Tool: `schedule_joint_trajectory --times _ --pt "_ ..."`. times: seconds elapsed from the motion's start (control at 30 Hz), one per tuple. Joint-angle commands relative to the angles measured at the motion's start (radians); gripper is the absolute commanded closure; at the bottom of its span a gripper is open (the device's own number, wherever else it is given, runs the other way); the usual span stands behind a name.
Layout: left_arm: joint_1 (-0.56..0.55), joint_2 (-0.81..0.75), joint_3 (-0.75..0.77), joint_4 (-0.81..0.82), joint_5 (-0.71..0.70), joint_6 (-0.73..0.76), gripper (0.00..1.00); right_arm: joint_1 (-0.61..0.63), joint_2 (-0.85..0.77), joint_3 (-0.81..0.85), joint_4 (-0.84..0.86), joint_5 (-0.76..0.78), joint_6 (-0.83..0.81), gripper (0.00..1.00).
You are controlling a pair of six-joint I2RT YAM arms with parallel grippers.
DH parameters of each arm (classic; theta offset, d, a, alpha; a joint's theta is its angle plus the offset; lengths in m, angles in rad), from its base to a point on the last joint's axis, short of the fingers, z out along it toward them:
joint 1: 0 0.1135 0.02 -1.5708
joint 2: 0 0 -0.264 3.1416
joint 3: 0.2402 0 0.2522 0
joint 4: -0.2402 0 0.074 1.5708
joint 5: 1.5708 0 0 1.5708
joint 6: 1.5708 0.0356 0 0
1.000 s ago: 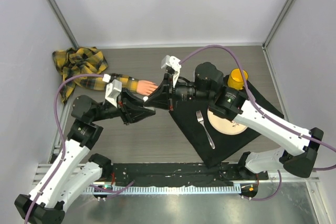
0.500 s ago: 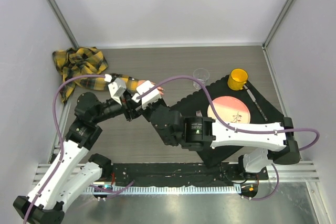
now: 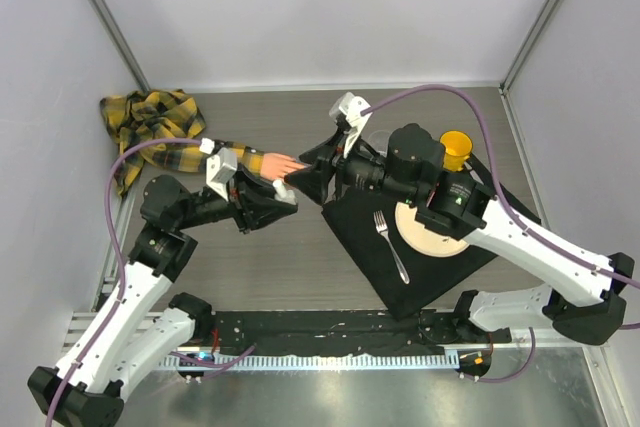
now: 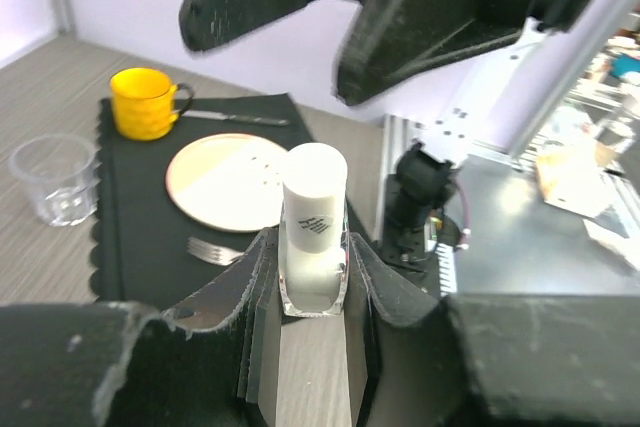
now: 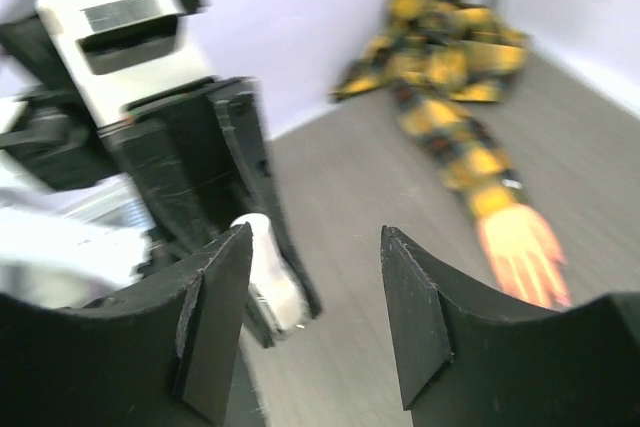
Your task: Paint the nails
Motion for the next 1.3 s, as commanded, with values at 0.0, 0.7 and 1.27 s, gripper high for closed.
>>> schedule_joint_trajectory --times 0.0,0.7,1.27 --pt "0.004 0.004 -0.005 0.153 0.098 -0.082 1.00 -0.045 -0.003 -0.022 0.062 -0.381 0.096 0.41" --pt "0.003 -0.005 0.012 0.090 0.023 -0.021 1.00 -0.062 0.034 -0.045 0.122 -0.348 0.084 1.00" --pt "0.006 -0.010 0.049 -0.120 -0.207 0.123 1.00 0.460 0.117 0.036 0.089 0.943 -0.267 0.71"
